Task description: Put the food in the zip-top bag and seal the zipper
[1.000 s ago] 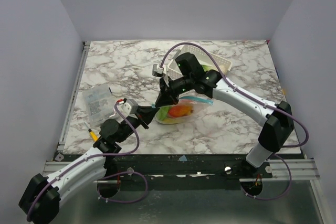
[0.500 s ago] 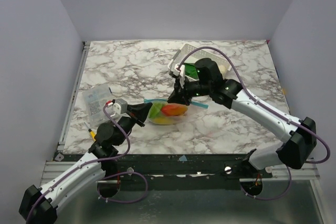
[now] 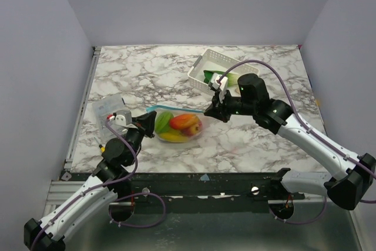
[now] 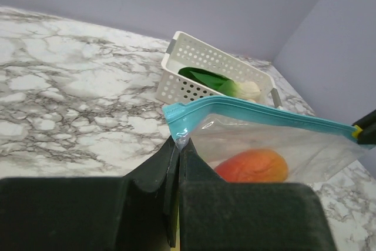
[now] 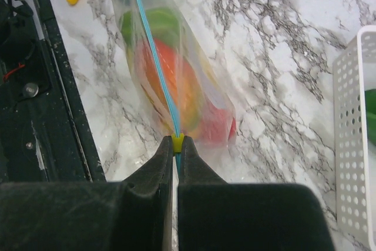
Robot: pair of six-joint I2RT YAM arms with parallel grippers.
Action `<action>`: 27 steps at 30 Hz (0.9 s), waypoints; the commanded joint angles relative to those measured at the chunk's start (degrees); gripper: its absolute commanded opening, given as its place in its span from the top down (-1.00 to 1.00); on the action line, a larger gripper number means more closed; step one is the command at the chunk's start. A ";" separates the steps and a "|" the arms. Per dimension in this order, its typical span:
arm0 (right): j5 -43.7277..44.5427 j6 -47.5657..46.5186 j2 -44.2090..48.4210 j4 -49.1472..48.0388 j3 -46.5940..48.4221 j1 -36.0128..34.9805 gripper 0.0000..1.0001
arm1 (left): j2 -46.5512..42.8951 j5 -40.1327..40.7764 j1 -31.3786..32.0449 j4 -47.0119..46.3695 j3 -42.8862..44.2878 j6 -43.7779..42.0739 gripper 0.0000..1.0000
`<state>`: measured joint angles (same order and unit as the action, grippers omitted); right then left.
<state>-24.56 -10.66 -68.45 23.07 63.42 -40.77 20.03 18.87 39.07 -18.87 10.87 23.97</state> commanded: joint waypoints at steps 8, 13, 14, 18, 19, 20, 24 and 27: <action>6.96 0.17 5.83 5.65 -2.28 1.38 0.99 | -5.30 14.68 -1.23 7.25 1.30 -1.73 1.00; 6.06 0.04 6.33 6.46 -2.34 1.34 0.99 | -6.22 14.12 -1.20 7.70 1.08 -1.64 1.00; 5.58 0.12 6.17 6.59 -2.24 1.31 0.99 | -6.25 13.89 -1.24 7.86 1.12 -1.64 1.00; 4.17 1.23 4.50 6.73 -0.87 1.34 0.72 | -6.41 11.28 -1.22 9.28 2.13 -1.55 1.00; 3.82 1.48 3.70 6.83 -0.25 1.35 0.49 | -6.32 10.27 -1.20 10.12 2.98 -1.44 1.00; 3.73 2.09 3.09 6.90 0.45 1.33 0.23 | -6.01 9.21 -1.19 12.00 4.10 -1.06 1.00; 5.92 4.85 0.78 6.17 3.38 1.36 0.01 | -2.22 3.65 -1.27 20.70 12.11 -0.17 1.00; 9.76 7.99 0.51 3.67 5.10 1.31 -0.12 | 2.76 1.45 -1.20 27.02 18.49 0.04 1.00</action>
<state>-20.05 -7.18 -67.46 28.16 64.84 -39.62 17.93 24.60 38.09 -0.43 20.34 23.73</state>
